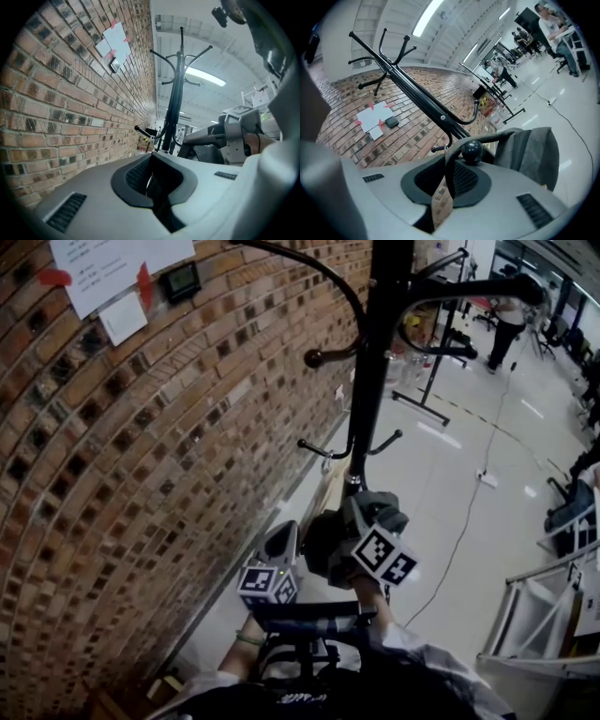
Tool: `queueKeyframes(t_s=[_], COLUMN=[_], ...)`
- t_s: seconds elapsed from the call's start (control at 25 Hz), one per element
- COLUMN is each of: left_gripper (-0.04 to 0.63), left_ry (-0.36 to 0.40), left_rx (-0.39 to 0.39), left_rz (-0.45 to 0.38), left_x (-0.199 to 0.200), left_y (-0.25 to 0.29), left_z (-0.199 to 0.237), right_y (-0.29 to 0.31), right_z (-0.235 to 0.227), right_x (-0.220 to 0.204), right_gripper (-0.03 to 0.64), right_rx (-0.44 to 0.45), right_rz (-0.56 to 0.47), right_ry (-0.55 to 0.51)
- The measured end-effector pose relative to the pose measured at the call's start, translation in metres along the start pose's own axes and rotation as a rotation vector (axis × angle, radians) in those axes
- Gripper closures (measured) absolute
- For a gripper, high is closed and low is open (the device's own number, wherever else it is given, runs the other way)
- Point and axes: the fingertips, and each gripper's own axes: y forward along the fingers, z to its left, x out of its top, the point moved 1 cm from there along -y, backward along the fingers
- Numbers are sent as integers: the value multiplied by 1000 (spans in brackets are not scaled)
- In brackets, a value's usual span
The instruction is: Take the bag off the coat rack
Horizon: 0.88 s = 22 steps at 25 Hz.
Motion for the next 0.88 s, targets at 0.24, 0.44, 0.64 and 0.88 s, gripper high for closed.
queueKeyframes(t_s=[0.24, 0.44, 0.64, 0.88], left_gripper=[591, 591, 591, 591], left_ry=[-2, -8, -25, -39], left_rx=[6, 21, 28, 0], left_rz=[-12, -29, -34, -32], left_x=[3, 6, 7, 4], left_y=[-3, -6, -12, -11], left_z=[1, 7, 9, -2], right_y=[-27, -46, -66, -75], right_z=[21, 42, 37, 28], right_x=[7, 15, 19, 0], right_gripper=[589, 589, 589, 589], right_rx=[59, 127, 130, 161], right_rz=[0, -1, -9, 40], right_ry=[-16, -3, 24, -54])
